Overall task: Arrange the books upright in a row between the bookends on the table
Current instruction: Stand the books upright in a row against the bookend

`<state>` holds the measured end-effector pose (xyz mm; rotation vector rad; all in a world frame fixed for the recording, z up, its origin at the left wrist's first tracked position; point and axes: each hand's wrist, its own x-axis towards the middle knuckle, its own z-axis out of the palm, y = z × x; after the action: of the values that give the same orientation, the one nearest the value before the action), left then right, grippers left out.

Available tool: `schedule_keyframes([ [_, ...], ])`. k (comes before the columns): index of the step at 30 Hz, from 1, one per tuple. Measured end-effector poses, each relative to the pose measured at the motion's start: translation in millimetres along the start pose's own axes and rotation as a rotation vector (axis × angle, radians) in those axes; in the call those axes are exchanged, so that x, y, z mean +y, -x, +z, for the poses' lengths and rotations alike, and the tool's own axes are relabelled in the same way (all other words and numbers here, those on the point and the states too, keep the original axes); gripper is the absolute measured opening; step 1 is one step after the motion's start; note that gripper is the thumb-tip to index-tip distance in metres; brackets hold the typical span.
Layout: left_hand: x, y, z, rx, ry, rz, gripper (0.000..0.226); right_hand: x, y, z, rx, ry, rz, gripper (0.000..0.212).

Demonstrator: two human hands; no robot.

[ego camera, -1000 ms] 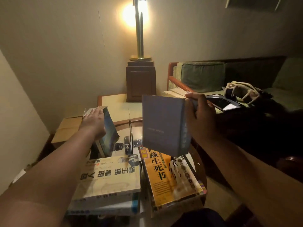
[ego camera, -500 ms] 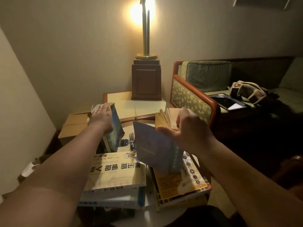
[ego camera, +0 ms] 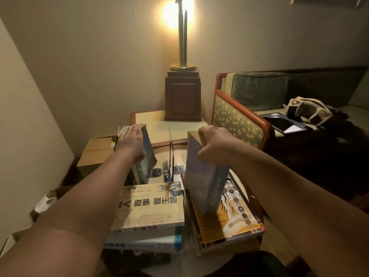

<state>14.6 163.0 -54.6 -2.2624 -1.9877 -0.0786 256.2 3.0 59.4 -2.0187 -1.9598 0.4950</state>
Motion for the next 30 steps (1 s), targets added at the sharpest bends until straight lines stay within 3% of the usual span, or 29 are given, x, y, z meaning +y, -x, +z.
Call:
schedule_keyframes([
  [3, -1.8, 1.3, -0.4, 0.000, 0.022, -0.001, 0.083, -20.8, -8.3, -6.9, 0.048, -0.113, -0.079, 0.049],
  [6, -2.1, 3.3, -2.5, -0.015, 0.035, 0.005, 0.083, -52.2, -25.8, -8.3, 0.090, -0.166, -0.146, 0.022],
  [8, -1.7, 4.3, -4.2, -0.035, 0.032, 0.019, 0.085, -72.6, -42.2, 0.9, 0.113, -0.158, -0.152, 0.014],
  [17, -28.4, 3.8, -12.5, -0.141, 0.216, 0.061, 0.098, -102.0, -111.4, 80.6, 0.132, -0.189, -0.148, 0.015],
  [22, -48.1, 0.1, -15.7, -0.205, 0.338, 0.110, 0.096, -97.3, -133.8, 114.3, 0.124, -0.199, -0.146, 0.037],
  [30, -55.9, 3.6, -24.0, -0.229, 0.558, 0.127, 0.104, -87.6, -154.8, 161.4, 0.103, -0.293, -0.132, 0.046],
])
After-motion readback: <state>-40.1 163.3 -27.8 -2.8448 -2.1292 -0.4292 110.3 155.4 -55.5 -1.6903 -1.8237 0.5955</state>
